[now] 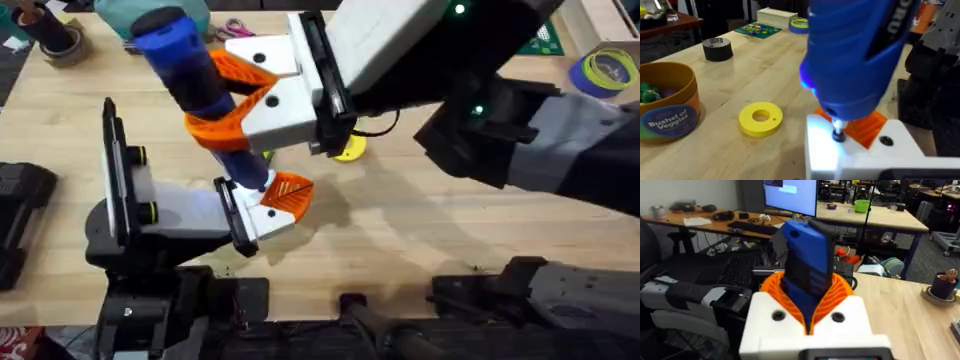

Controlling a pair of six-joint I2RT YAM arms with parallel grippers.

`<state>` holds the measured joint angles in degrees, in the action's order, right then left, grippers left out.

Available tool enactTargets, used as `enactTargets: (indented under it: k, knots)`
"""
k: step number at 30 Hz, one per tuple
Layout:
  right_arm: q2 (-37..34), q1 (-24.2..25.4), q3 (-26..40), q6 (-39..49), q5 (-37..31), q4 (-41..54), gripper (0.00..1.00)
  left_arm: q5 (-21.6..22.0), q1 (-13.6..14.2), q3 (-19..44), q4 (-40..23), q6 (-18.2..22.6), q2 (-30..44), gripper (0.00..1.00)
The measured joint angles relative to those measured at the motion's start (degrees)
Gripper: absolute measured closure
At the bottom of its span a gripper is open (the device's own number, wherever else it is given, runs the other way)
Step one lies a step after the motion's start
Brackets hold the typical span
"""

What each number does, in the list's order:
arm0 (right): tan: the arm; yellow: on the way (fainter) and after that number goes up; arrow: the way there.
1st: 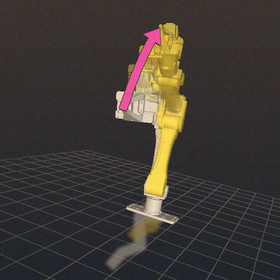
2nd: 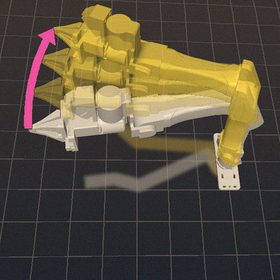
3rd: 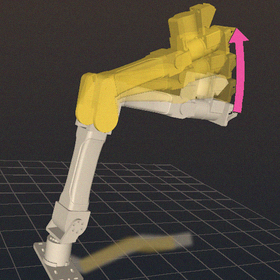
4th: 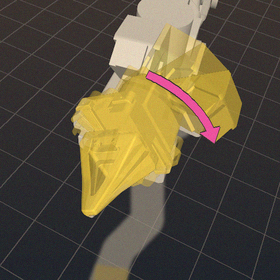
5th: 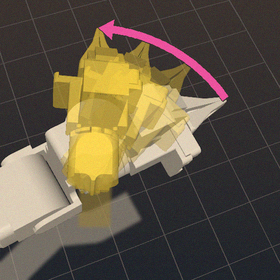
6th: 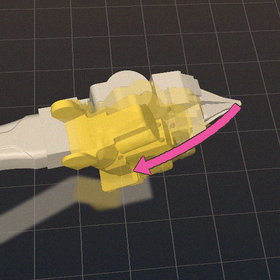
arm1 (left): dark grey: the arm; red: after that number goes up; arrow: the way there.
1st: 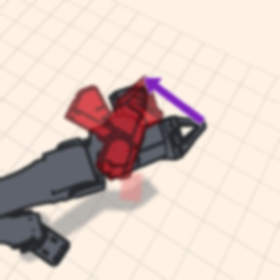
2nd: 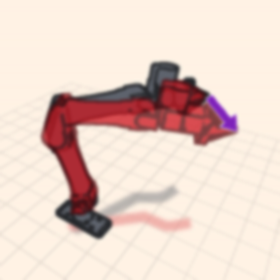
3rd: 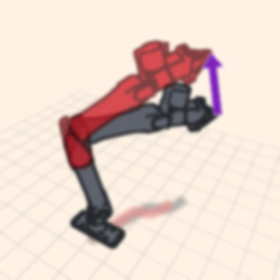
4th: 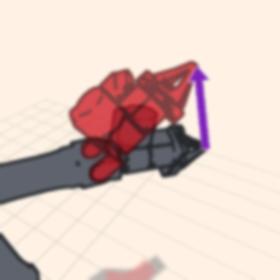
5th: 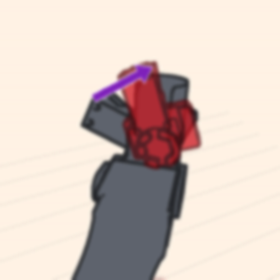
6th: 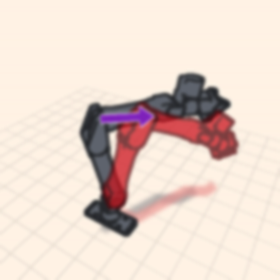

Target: Pick up the gripper from the table and insert it into the empty holder that is missing its gripper. Then pick up a screw, insert it into the mounting hole, and use the screwdriver to tighten it. Finally, clean up the table by picking up the vegetable and placing it into the bucket.

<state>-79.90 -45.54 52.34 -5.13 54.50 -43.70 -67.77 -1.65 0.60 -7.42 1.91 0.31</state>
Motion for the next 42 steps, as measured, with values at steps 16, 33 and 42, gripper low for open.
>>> enactTargets:
  k: [16, 33, 42]
  knots:
    - [0.0, 0.0, -0.02, -0.02, 0.39, 0.23, 0.979, 0.0, 0.0, 0.02, 0.0, 0.0, 0.0, 0.988]
    - [0.0, 0.33, -0.5, -0.85, 0.46, -0.07, 0.979, -0.04, 0.0, 0.0, -0.02, 0.0, 0.01, 0.988]
    - [0.0, 0.35, -0.55, -0.85, 0.46, -0.07, 0.979, -0.09, 0.0, 0.0, -0.04, 0.0, 0.01, 0.988]
